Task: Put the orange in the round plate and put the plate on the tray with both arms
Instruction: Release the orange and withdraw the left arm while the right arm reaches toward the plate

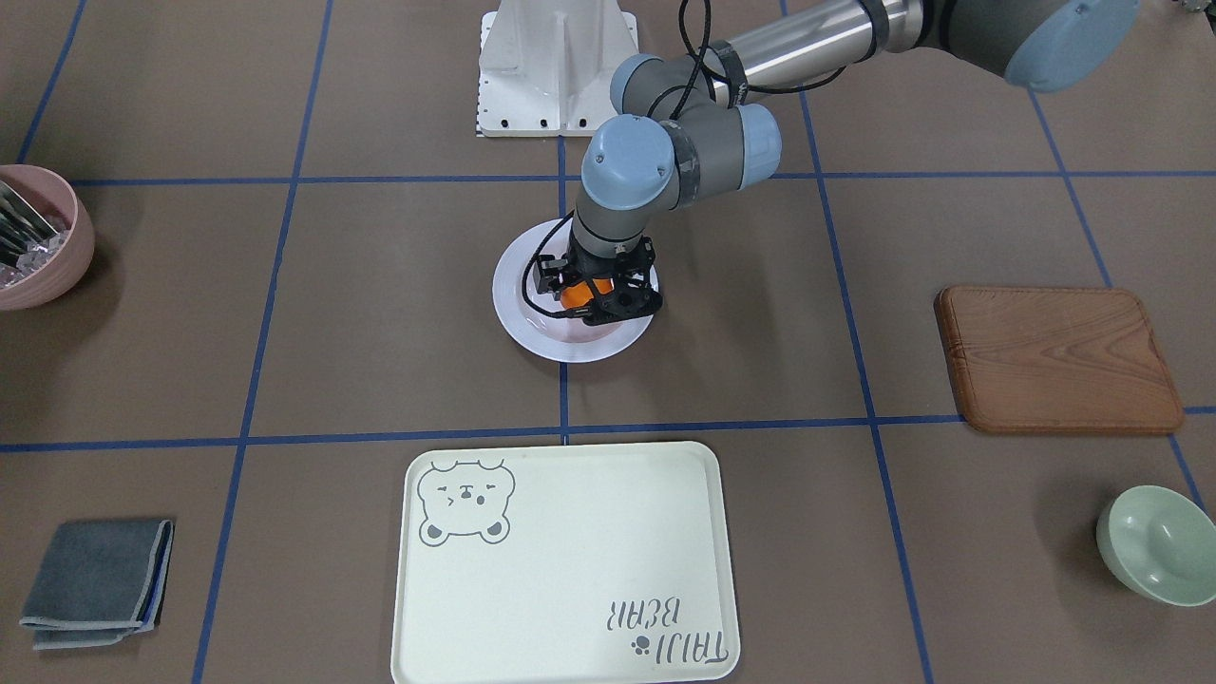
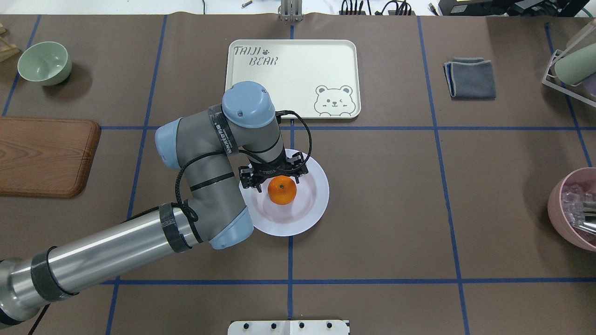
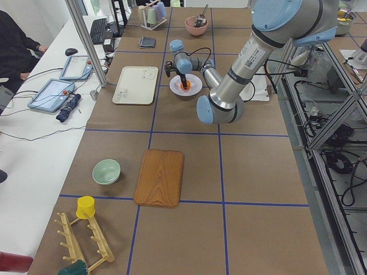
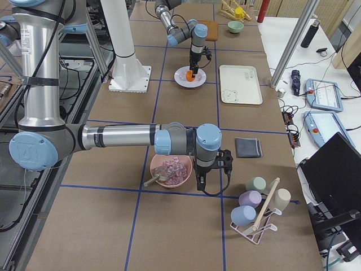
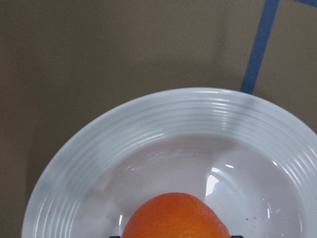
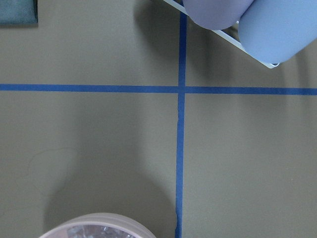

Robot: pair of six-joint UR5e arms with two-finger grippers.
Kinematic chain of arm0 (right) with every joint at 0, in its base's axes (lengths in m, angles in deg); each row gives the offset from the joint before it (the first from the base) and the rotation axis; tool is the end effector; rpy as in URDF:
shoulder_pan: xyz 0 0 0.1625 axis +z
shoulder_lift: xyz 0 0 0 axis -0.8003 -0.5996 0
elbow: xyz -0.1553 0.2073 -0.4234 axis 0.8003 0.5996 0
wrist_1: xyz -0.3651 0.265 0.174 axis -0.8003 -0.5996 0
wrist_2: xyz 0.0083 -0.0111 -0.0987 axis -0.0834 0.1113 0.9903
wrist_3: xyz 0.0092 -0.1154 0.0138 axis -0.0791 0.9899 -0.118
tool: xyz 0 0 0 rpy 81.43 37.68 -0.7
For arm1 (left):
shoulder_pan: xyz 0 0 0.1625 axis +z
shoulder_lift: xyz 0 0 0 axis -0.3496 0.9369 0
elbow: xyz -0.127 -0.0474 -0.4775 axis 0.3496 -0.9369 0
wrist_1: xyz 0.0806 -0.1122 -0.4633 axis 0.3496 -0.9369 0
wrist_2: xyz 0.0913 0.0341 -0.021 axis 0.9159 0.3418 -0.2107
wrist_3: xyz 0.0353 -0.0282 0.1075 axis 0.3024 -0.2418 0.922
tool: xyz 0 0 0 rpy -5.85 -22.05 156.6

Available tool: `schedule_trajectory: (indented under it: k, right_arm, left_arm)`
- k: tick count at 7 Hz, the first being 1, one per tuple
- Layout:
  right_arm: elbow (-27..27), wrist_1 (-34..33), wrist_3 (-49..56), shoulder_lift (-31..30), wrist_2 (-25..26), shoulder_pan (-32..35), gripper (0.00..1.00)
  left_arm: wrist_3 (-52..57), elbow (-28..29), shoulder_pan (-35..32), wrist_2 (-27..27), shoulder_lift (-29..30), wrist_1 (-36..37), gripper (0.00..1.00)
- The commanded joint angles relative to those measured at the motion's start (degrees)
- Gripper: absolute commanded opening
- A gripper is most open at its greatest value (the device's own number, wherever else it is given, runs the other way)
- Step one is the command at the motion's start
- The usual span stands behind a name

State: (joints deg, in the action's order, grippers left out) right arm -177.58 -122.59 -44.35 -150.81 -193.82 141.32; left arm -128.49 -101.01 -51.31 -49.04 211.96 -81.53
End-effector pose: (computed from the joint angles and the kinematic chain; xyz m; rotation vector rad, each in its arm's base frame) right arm 0.0321 -0.5475 0.6971 0.0084 -0.8008 -0.0109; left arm 0.7113 -0.5129 0.2037 -0.1908 0.9130 -0.1493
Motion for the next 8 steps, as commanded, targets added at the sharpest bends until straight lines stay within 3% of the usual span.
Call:
schedule_trajectory:
  k: [1,2,4,5,7,8]
  right_arm:
    - [0.0,-0.3,-0.5,2.0,-2.2,0.0,1.0]
    - [-0.4,0.0,-3.2,3.0,-3.2,-0.1,1.0]
    - [-1.5,0.2,-14.9,9.8,-10.3,-4.5,1.0]
    - [-3.9,0.3,-21.3,13.3,-10.7,-10.7,1.0]
    - [-4.3,2.4,-42.0,25.0,-2.5,-23.8,1.0]
    - [-3.6,13.3,-54.2,25.2,2.4,-29.5,1.0]
  left_arm:
    - [-0.2,-4.7,-0.8,0.6,-1.5,0.0,0.98]
    - [0.3,-9.2,-4.4,0.5,-3.9,0.7,0.98]
    - [5.3,-16.3,-13.1,-0.1,-9.1,1.9,0.98]
    - [10.8,-16.9,-15.5,0.4,-11.9,1.9,0.98]
    - [12.4,-17.0,-22.3,0.5,-17.8,1.4,0.98]
    - [12.9,-16.8,-26.1,0.5,-21.1,1.1,0.98]
